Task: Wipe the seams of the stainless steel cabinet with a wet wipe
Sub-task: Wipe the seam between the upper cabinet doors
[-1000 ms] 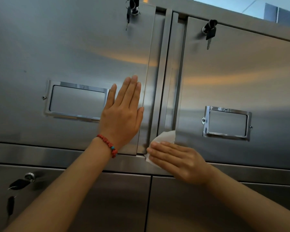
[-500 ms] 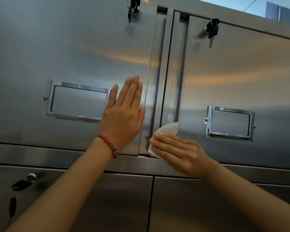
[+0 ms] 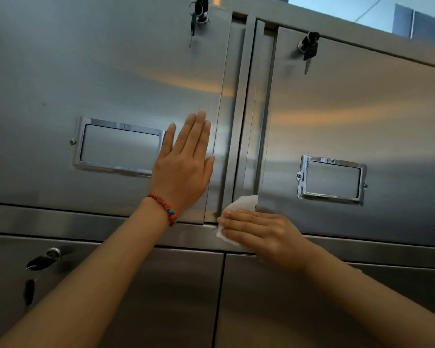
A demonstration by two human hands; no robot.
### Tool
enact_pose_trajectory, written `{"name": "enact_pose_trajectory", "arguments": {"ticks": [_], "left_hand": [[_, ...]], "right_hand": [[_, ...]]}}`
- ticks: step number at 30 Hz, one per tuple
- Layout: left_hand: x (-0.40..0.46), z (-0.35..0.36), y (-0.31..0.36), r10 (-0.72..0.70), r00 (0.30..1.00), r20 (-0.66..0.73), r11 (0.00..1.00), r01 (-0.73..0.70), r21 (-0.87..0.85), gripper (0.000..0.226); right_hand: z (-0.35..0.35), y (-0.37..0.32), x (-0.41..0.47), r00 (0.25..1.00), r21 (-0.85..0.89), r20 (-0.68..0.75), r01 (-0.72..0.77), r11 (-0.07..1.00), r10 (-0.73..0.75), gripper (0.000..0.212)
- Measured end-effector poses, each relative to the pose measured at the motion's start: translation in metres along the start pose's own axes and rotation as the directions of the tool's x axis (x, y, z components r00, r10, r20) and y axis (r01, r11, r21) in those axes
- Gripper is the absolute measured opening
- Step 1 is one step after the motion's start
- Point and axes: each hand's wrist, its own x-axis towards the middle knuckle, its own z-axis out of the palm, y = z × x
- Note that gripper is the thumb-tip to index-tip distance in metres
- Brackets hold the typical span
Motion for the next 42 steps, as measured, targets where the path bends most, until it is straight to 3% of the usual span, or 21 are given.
{"name": "enact_pose_trajectory", "arguments": {"ticks": [4, 13, 24, 42], "left_hand": [[0.001, -0.003, 0.0, -0.001, 1.0, 0.026, 1.0, 0.001, -0.01, 0.058], [-0.001, -0.012, 0.003, 0.021, 0.999, 0.034, 0.992, -0.016, -0.125, 0.055], [-0.006, -0.016, 0.026, 0.042, 0.997, -0.061, 0.984, -0.052, -0.171, 0.052], [0.002, 0.002, 0.031, 0.003, 0.998, -0.068, 0.999, -0.006, -0.049, 0.052]], "right_hand": [[-0.006, -0.008, 0.004, 0.998, 0.021, -0.021, -0.061, 0.998, 0.061, 0.024], [-0.013, -0.001, 0.01, 0.988, -0.105, -0.12, -0.107, 0.989, 0.094, 0.031], [-0.017, 0.016, 0.002, 0.964, -0.182, -0.209, -0.202, 0.962, 0.163, 0.033], [-0.017, 0.067, 0.021, 0.948, -0.243, -0.276, -0.231, 0.942, 0.161, 0.039]]}}
